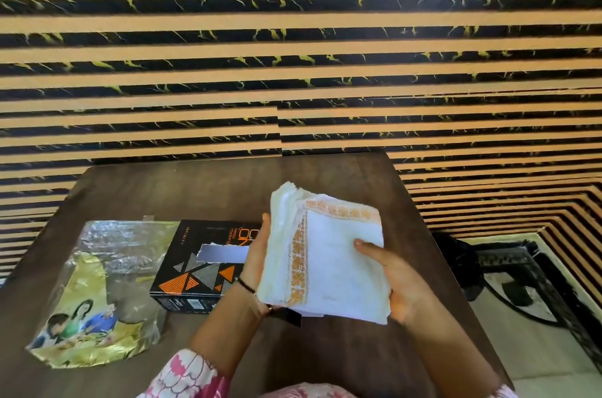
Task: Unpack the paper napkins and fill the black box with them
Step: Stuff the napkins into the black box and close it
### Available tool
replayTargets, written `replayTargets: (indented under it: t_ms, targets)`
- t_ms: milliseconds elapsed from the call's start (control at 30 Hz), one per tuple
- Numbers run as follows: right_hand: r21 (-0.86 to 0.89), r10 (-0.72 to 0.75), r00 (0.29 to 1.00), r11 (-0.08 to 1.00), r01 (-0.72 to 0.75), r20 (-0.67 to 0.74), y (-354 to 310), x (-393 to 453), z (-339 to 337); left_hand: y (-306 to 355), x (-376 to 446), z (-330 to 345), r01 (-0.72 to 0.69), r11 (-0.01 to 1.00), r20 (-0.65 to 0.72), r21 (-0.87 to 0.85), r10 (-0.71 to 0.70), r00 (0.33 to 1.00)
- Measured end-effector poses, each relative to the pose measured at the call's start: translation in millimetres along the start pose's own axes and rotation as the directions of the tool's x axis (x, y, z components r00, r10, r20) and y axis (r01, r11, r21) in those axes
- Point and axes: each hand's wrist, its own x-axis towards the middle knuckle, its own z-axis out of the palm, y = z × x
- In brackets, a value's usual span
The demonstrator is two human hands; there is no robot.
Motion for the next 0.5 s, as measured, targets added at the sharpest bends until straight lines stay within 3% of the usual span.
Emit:
replayTargets:
  t_ms: [67, 200, 300, 500]
  targets:
    - [0.025, -0.038, 0.997, 0.999, 0.039, -0.060, 2.9, 4.0, -1.1, 15.6, -10.2, 30.3, 0.105, 0.991, 0.107, 0.077, -0.113, 0.988]
    - [0.038, -0.042, 0.996, 0.998, 0.045, -0.082, 2.8, 7.4, -5.7, 26.0, -16.6, 21.9, 0.097, 0.969, 0.224, 0.226, -0.149, 0.963]
    - [0.042, -0.031, 0.999, 0.999, 0.031, 0.008, -0.2, 7.9, -9.5, 29.8, -18.7, 19.8, 0.012, 0.911, 0.184, 0.412, -0.096, 0.978]
    - [0.063, 0.074, 0.974, 0.994, -0.090, 0.215, 9.0, 11.5, -18.0, 37.6, -26.0, 23.2, -0.043, 0.935, 0.242, 0.352, -0.047, 0.969]
